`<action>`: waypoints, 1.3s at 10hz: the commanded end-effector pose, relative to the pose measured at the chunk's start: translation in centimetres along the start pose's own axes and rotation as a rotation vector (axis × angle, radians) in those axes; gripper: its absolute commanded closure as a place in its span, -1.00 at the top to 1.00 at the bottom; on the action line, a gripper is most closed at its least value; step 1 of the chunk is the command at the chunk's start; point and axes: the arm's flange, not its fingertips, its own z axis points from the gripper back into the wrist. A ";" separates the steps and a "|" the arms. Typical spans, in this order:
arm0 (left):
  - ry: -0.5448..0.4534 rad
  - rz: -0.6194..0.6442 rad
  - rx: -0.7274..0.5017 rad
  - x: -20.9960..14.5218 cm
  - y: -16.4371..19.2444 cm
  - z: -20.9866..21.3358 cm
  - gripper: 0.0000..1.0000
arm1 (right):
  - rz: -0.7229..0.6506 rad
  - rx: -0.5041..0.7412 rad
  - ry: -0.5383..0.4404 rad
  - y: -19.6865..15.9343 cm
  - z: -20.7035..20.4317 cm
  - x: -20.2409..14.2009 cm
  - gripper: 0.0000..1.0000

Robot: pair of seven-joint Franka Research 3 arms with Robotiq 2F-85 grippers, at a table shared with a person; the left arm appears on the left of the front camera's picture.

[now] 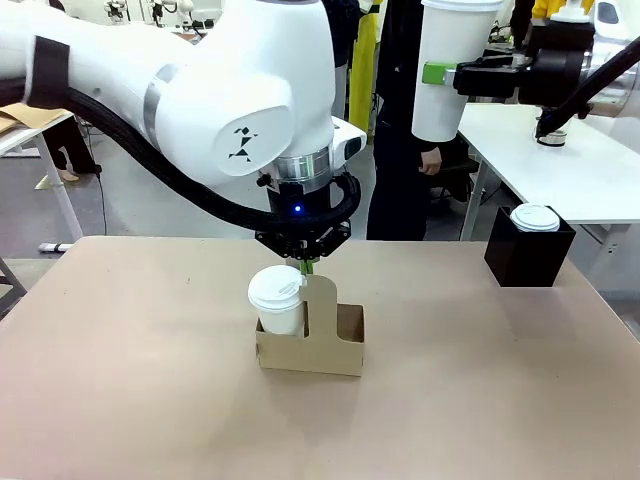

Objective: Pour a drink into a cup and package it in a carrier.
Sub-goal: Position the Cup Carrier in the center of the table.

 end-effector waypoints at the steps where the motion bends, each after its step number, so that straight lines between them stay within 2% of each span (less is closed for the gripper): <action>1: 0.002 0.018 0.027 0.3 -1.1 -0.5 -0.96 | 0.005 0.005 -0.008 0.1 -0.1 0.3 0.60; 2: 0.031 -0.010 0.033 0.3 -0.6 -0.6 -0.96 | 0.005 0.005 -0.008 0.1 -0.1 0.3 0.60; 3: 0.004 -0.002 0.000 0.2 -0.4 -0.1 -0.96 | 0.005 0.005 -0.008 0.1 -0.1 0.3 0.60; 13: 0.004 -0.002 0.000 0.2 -0.4 -0.1 -0.96 | 0.005 0.005 -0.008 0.1 -0.1 0.3 0.60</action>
